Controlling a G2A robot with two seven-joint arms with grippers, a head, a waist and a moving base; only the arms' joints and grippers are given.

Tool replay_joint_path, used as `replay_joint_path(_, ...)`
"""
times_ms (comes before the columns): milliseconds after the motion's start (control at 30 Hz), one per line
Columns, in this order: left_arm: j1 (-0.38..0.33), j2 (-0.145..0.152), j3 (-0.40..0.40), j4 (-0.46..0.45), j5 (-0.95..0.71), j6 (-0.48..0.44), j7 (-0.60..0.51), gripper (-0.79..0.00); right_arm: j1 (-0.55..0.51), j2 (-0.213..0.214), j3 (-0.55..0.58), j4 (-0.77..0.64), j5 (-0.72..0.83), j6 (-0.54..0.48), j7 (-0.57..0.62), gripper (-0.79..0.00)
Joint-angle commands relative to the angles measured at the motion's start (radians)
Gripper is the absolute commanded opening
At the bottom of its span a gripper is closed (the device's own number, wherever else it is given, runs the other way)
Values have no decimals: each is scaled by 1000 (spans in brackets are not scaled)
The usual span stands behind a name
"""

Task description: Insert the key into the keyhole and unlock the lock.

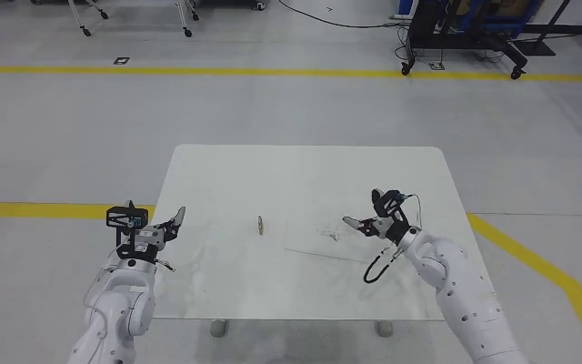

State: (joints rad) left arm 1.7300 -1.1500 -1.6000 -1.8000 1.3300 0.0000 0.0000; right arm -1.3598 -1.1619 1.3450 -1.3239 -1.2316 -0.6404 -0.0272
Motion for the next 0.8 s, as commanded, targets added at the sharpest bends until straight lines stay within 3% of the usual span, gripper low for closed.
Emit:
replay_joint_path(0, 0, 0, 0, 0, 0, 0, 0, 0, 30, 0, -16, 44, -7, -51, -15, 0)
replay_joint_path(133, 0, 0, 0, 0, 0, 0, 0, 0, 85, 4, -40, 130, -48, -191, -80, 0)
replay_joint_path(400, 0, 0, 0, 0, 0, 0, 0, 0, 183, 12, -112, 241, -237, -319, -145, -15)
replay_joint_path(600, 0, 0, 0, 0, 0, 0, 0, 0, 233, 10, -184, 272, -364, -322, -162, -277)
replay_joint_path(767, 0, 0, 0, 0, 0, 0, 0, 0, 264, 5, -224, 304, -392, -327, -179, -299)
